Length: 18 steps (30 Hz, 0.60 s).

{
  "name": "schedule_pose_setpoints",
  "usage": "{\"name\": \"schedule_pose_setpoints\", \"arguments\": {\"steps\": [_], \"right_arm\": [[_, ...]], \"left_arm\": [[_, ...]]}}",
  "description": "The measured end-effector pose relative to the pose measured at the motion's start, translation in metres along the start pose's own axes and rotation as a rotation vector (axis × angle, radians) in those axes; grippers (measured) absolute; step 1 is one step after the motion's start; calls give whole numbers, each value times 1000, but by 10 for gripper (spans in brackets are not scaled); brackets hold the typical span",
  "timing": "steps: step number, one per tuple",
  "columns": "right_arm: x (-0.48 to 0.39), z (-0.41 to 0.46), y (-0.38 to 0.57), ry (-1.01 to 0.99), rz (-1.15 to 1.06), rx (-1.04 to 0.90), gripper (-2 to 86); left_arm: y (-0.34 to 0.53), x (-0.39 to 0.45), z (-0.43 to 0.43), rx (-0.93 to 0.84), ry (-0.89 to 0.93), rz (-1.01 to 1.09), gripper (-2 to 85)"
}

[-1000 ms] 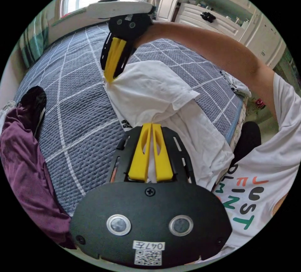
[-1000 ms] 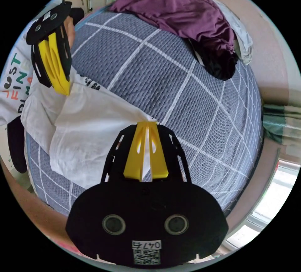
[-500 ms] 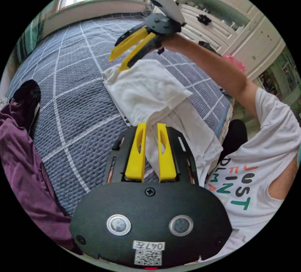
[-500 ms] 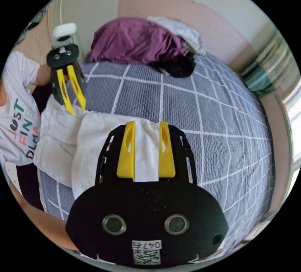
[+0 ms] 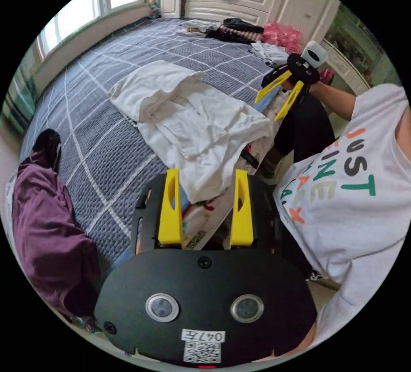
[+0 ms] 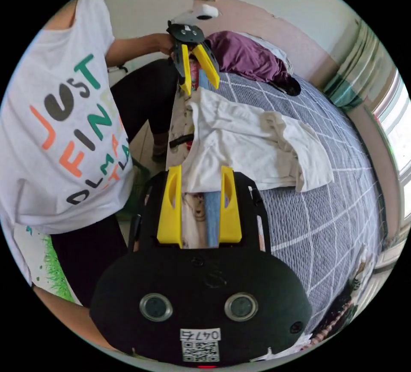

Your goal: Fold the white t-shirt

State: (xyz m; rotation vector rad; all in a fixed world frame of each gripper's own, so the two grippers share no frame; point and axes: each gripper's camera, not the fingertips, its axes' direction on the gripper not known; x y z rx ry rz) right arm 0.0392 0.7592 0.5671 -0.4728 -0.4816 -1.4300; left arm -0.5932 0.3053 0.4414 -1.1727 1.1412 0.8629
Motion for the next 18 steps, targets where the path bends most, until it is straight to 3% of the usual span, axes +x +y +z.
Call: {"name": "schedule_pose_setpoints", "arguments": {"steps": [5,9,13,18], "right_arm": [[-51,14,3,158,-41,-90,102],[-71,33,7,226,-95,-192,98],[-70,32,12,248,-48,-179,64],[-62,15,19,250,15,-127,18]], "left_arm": [[6,71,16,36,-325,233,176],[8,73,33,-8,-242,271,169],[12,72,40,-49,-293,348,138],[1,61,32,-95,-208,439,97]]}}
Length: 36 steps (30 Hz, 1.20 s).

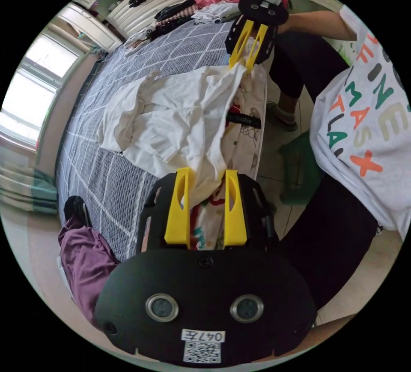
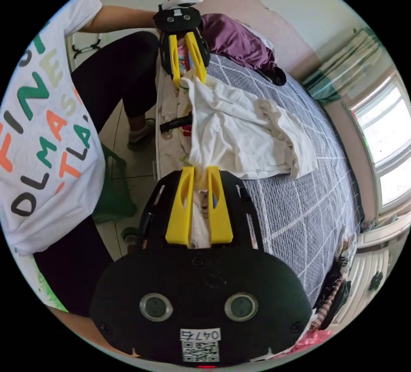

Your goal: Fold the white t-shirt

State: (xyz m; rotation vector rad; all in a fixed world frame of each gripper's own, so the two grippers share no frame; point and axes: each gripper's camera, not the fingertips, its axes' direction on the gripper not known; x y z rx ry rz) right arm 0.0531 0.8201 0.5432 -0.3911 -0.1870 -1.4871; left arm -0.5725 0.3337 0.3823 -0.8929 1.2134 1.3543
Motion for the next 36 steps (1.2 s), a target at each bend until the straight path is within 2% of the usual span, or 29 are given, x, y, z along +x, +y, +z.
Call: {"name": "schedule_pose_setpoints", "arguments": {"steps": [6,11,17,22,25,31,36], "right_arm": [[30,-13,6,-83,111,22,9],[53,-31,4,-114,144,48,9],[92,-41,5,-183,178,48,9],[120,-48,5,-168,197,66,8],[152,-58,3,-119,219,66,8],[263,-56,-7,17,321,36,8],[369,-9,-18,53,394,-32,8]], "left_arm": [[-6,-24,-7,7,66,34,23],[-11,-41,-18,-11,89,83,10],[-3,-100,-40,77,210,1,3],[-5,-137,-50,115,215,-13,0],[-14,-176,-61,167,252,-36,-1],[-36,-314,-64,253,250,-207,1],[-63,-453,-8,164,315,-365,6]]}}
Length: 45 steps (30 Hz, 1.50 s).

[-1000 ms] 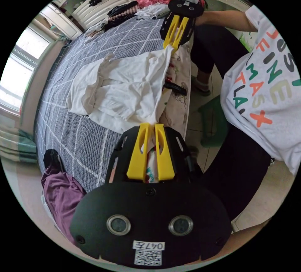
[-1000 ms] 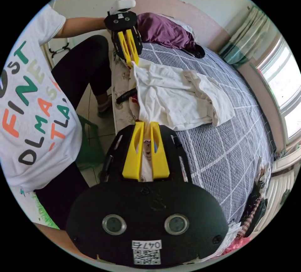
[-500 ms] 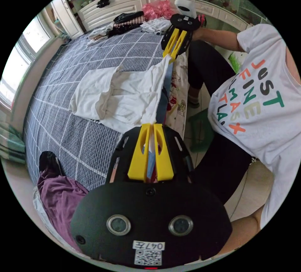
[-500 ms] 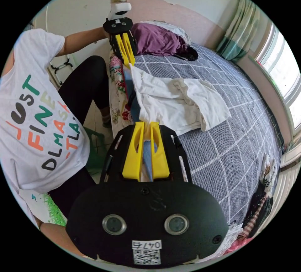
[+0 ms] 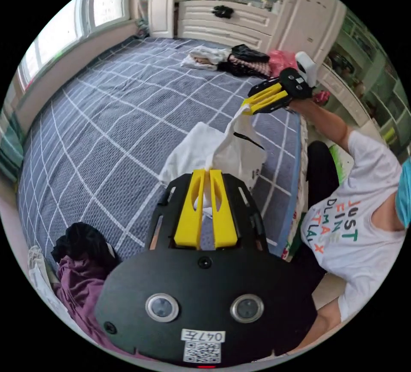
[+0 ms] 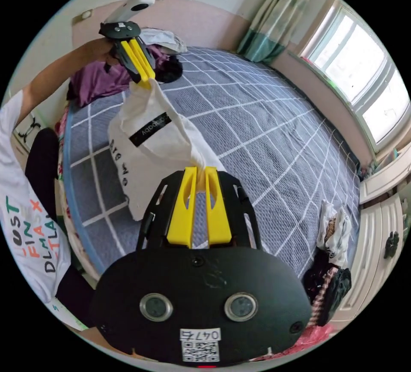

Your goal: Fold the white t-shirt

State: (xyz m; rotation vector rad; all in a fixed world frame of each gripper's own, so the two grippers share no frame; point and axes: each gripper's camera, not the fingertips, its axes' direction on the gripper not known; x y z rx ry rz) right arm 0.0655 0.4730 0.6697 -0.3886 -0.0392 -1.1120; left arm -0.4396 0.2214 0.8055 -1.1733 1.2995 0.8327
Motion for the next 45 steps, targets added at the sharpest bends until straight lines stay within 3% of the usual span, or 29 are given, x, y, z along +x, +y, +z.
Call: {"name": "schedule_pose_setpoints", "arguments": {"steps": [9,14,17,20,23,27,29,31,36,41,45], "right_arm": [[117,124,-21,-278,176,7,61],[163,118,4,-314,365,128,57],[160,84,3,-281,289,234,17],[137,70,-13,-321,94,236,2],[129,91,-29,-304,36,124,-2],[162,132,-36,-266,204,12,-4],[189,151,-29,-436,390,5,-5],[195,141,-27,-474,431,64,-5],[168,81,-56,-477,208,292,-5],[109,102,-141,-488,-131,133,-5],[98,142,-178,-456,-163,0,-5]], "left_arm": [[-33,-169,82,-103,250,-269,68],[-3,-225,30,154,250,-435,65],[6,-212,-10,266,263,-351,20],[-1,-158,-2,113,295,-160,-1],[-6,-103,36,19,319,-3,-6],[-5,-94,92,36,367,-77,-7],[2,-97,116,11,342,-135,-7],[12,-102,121,72,369,-181,-8],[33,-90,74,254,338,-147,-8],[38,-76,86,132,158,-138,-8],[34,-85,104,97,181,-162,-8]]}}
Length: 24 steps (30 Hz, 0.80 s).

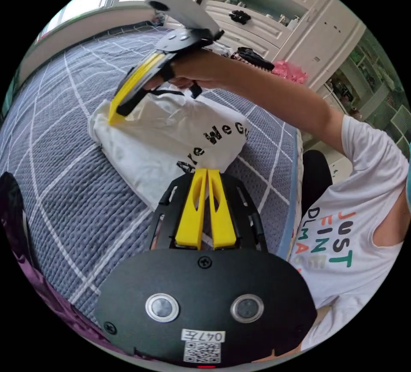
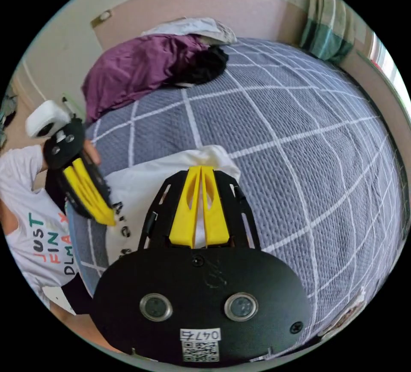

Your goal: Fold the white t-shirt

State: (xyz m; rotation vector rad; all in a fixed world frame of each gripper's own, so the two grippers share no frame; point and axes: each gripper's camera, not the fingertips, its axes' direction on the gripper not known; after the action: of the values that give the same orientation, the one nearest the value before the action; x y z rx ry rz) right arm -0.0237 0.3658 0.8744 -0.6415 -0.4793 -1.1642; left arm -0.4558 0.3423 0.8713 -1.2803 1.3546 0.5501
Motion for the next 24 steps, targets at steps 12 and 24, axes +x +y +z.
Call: {"name": "schedule_pose_setpoints", "arguments": {"steps": [12,24], "right_arm": [[-21,-65,48,42,79,124,62],[-121,-85,204,209,381,150,93]], "left_arm": [[-11,-16,-43,205,201,-87,1],[-45,-78,-7,18,18,-495,180]]}}
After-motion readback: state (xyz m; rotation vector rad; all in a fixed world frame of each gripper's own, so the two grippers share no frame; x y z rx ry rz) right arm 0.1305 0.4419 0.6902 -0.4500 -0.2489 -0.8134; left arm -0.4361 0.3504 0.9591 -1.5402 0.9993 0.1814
